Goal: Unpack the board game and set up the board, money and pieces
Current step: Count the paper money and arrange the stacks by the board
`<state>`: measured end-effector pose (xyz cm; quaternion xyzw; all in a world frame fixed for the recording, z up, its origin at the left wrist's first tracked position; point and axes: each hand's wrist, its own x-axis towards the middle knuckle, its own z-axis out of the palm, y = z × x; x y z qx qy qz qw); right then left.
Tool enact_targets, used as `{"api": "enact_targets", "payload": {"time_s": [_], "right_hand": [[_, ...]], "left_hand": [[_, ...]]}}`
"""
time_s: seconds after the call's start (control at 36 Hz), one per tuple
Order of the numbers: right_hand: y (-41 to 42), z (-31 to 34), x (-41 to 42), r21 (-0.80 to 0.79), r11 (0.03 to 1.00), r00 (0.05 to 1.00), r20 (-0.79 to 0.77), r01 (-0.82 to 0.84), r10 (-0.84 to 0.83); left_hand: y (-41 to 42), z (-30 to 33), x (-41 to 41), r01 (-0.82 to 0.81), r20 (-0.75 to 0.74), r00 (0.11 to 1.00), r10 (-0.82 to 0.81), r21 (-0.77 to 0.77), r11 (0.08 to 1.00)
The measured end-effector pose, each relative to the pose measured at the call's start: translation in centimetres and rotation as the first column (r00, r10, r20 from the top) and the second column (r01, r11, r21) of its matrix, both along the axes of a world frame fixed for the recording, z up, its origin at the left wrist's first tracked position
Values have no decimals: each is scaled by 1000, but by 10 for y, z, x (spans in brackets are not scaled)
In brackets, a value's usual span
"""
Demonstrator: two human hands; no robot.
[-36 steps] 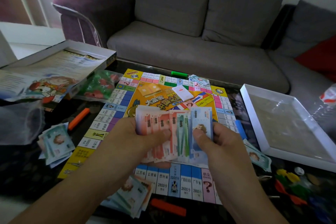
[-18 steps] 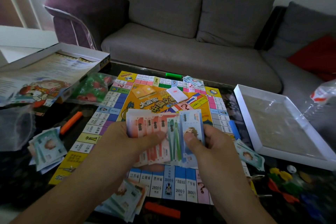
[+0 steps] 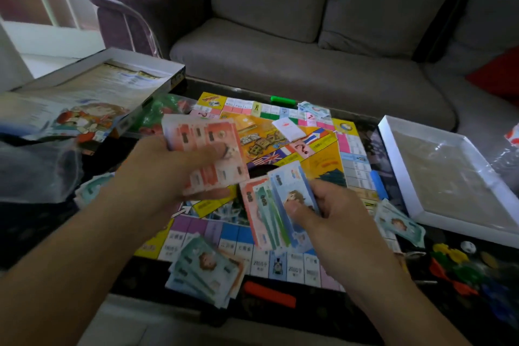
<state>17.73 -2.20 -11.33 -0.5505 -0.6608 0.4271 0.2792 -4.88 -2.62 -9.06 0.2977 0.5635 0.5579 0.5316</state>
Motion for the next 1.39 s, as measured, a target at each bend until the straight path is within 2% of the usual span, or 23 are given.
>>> {"api": "enact_targets", "payload": {"time_s": [0.11, 0.22, 0.44, 0.67, 0.86, 0.92, 1.0, 1.06, 1.19, 1.39], "right_hand": [[-17, -15, -23, -60, 983, 971, 156, -176, 183], [-22, -28, -39, -75, 969, 944, 220, -235, 246], [-28, -41, -66, -120, 960, 932, 235, -253, 275], [-32, -53, -78, -20, 972, 891, 395, -235, 224], [-17, -22, -46, -122, 987, 981, 152, -107, 125], [-7, -9, -28, -181, 983, 999, -9, -42, 41], [4, 5, -8, -260, 966, 933, -342, 19, -110], [6, 8, -3, -247, 967, 886, -434, 57, -163], [2, 4, -7, -136, 986, 905, -402, 93, -140], [1, 6, 3, -79, 982, 942, -278, 174, -189]], "left_hand": [[-2, 1, -14, -50, 19, 999, 50, 22, 999], [-4, 0, -16, -33, 9, 999, 33, 36, 999], [-7, 1, -22, -9, -26, 1000, 11, 67, 998], [-8, -1, -24, 11, -30, 1000, -8, 74, 997], [-10, -2, -24, 19, -21, 1000, -17, 67, 998], [-11, -3, -24, 29, -17, 999, -28, 61, 998], [-11, -5, -19, 57, -44, 998, -55, 37, 998], [-14, -6, -10, 91, -66, 994, -89, 28, 995], [-21, -9, 26, 203, 1, 979, -203, 13, 979], [-22, -16, 48, 223, 126, 967, -219, -13, 975]]}}
